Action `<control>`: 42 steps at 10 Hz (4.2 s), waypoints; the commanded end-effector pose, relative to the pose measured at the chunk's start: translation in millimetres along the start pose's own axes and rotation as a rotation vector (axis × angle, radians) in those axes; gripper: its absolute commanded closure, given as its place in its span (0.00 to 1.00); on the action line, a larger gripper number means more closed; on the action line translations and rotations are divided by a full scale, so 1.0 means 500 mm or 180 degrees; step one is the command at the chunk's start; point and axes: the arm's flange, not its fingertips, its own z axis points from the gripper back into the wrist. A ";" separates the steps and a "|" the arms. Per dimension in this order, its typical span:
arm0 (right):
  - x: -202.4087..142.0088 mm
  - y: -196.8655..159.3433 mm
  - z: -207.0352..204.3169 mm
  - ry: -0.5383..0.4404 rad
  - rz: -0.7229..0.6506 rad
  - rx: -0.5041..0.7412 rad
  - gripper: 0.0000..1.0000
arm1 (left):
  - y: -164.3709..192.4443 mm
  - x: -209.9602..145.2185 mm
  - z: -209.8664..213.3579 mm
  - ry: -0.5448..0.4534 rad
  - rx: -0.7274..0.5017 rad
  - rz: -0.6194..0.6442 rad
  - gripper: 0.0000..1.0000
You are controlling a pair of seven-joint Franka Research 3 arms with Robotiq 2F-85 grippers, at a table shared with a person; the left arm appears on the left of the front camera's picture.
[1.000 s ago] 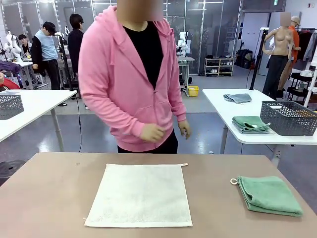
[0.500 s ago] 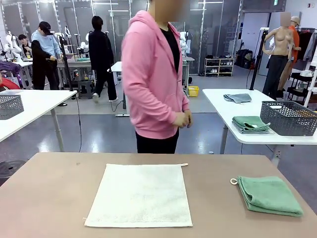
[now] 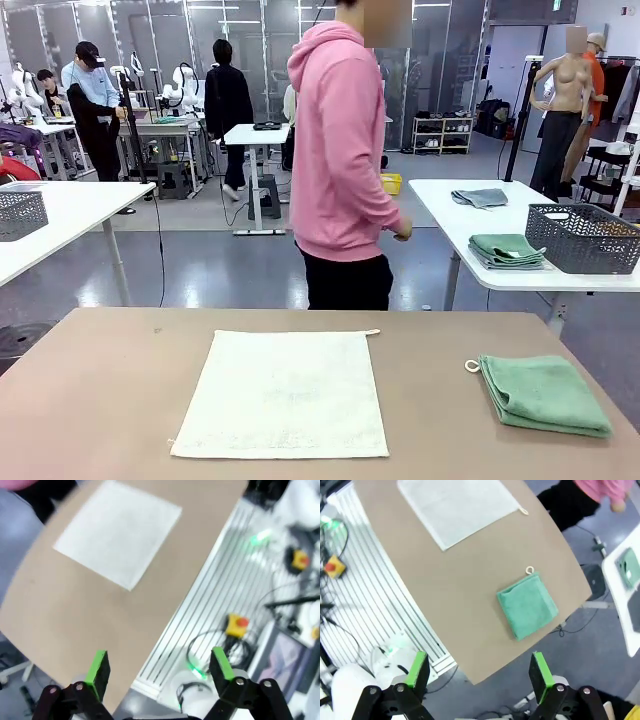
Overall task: Fold the towels and place them in the basket.
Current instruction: When a person lays out a Towel with hook on the table, fold it in half twice.
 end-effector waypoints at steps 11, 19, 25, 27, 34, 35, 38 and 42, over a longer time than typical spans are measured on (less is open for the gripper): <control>0.102 0.099 -0.349 0.0732 0.1029 0.0144 0.00 | 0.083 0.046 -0.330 0.0638 -0.0032 -0.0947 0.00; 0.141 0.176 -0.474 0.0455 0.1699 0.0226 0.00 | 0.048 0.063 -0.436 0.0618 0.0267 -0.1604 0.00; 0.169 0.200 -0.664 0.0496 0.1988 0.0433 0.00 | 0.079 0.054 -0.647 0.0773 0.0088 -0.1848 0.00; 0.164 0.194 -0.724 0.0536 0.1969 0.0455 0.00 | 0.099 0.053 -0.698 0.0951 0.0069 -0.1660 0.00; 0.158 0.178 -0.843 0.0595 0.1666 0.0558 0.00 | 0.079 0.033 -0.793 0.1036 -0.0085 -0.1470 0.00; 0.158 0.176 -0.854 0.0584 0.1662 0.0560 0.00 | 0.088 0.026 -0.804 0.0990 -0.0084 -0.1438 0.00; 0.154 0.173 -0.886 0.0621 0.1657 0.0529 0.00 | 0.107 0.012 -0.826 0.1012 -0.0143 -0.1395 0.00; 0.159 0.159 -0.926 0.0595 0.1622 0.0549 0.00 | 0.131 -0.002 -0.848 0.1078 -0.0255 -0.1343 0.00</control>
